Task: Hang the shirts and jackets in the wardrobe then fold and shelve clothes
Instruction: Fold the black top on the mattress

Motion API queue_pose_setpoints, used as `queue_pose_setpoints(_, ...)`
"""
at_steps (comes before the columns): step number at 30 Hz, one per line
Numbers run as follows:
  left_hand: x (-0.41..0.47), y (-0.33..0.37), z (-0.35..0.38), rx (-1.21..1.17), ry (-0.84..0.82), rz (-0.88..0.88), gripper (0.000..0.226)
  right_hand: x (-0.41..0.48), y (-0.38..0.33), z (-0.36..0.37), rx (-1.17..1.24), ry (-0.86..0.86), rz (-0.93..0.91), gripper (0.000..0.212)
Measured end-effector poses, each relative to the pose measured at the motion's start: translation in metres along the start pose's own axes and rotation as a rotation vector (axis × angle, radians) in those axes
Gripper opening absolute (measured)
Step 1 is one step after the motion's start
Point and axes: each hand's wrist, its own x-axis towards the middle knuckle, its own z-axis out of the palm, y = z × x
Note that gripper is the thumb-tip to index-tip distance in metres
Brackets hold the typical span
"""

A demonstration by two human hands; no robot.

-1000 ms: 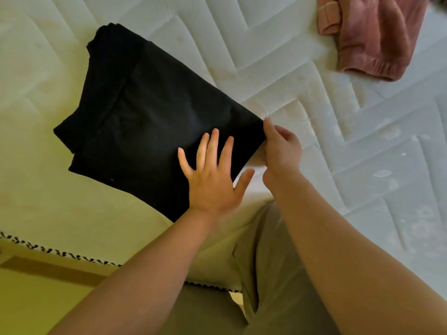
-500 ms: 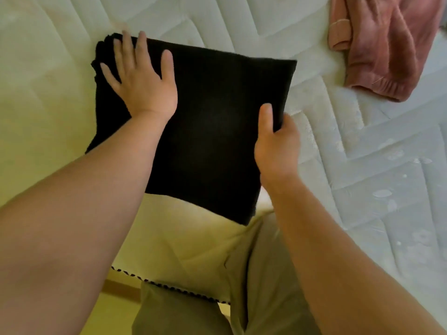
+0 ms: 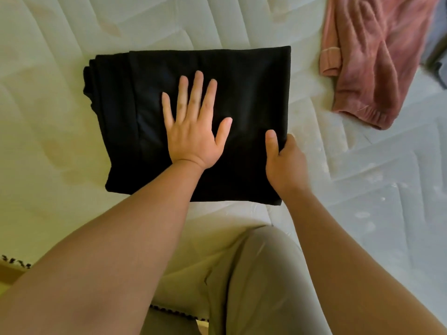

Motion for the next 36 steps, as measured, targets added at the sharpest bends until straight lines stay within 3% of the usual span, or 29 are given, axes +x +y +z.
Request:
queue_pose_setpoints(6, -0.001, -0.006, -0.002, -0.052, 0.002, 0.002, 0.066, -0.063, -0.04, 0.01, 0.189, -0.007, -0.222, 0.015)
queue_pose_setpoints(9, 0.003, -0.005, -0.009, -0.113, 0.02, 0.0, 0.063, -0.07, -0.055, 0.016, 0.261, -0.045, -0.235, 0.047)
queue_pose_setpoints(11, 0.004, -0.008, -0.016, -0.341, 0.056, -0.019, 0.059, -0.063, -0.055, 0.009, 0.318, -0.073, -0.237, 0.068)
queue_pose_setpoints(13, -0.003, -0.019, -0.019, -0.469, 0.101, -0.003, 0.054, -0.059, -0.053, 0.001, 0.313, -0.12, -0.287, 0.073)
queue_pose_setpoints(17, -0.019, -0.029, -0.008, -0.036, -0.038, -0.036, 0.057, -0.074, -0.059, 0.011, 0.221, -0.271, -0.435, 0.071)
queue_pose_setpoints(20, -0.012, -0.025, -0.013, -0.002, -0.195, -0.065, 0.061, -0.085, -0.071, 0.032, 0.152, -0.331, -0.493, 0.079)
queue_pose_setpoints(21, -0.011, -0.027, -0.021, -0.09, -0.209, -0.063, 0.062, -0.086, -0.076, 0.037, 0.156, -0.349, -0.493, 0.081)
queue_pose_setpoints(23, -0.01, -0.035, -0.039, -0.554, -0.201, -0.179, 0.057, -0.088, -0.087, 0.045, 0.147, -0.374, -0.508, 0.083)
queue_pose_setpoints(27, 0.0, -0.075, -0.093, -1.456, -0.414, -0.722, 0.025, -0.095, -0.101, 0.062, -0.002, -0.397, -0.576, 0.086)
queue_pose_setpoints(28, 0.005, -0.088, -0.101, -1.657, -0.433, -0.805, 0.032, -0.095, -0.104, 0.07, -0.05, -0.407, -0.58, 0.086)
queue_pose_setpoints(30, 0.007, -0.113, -0.117, -1.994, -0.381, -0.797, 0.056, -0.096, -0.113, 0.09, -0.17, -0.419, -0.608, 0.086)
queue_pose_setpoints(32, 0.008, -0.13, -0.127, -1.967, -0.376, -0.683, 0.077, -0.101, -0.123, 0.114, -0.27, -0.397, -0.657, 0.086)
queue_pose_setpoints(36, 0.016, -0.142, -0.127, -1.604, -0.265, -0.664, 0.071, -0.094, -0.132, 0.144, -0.274, -0.324, -0.658, 0.087)
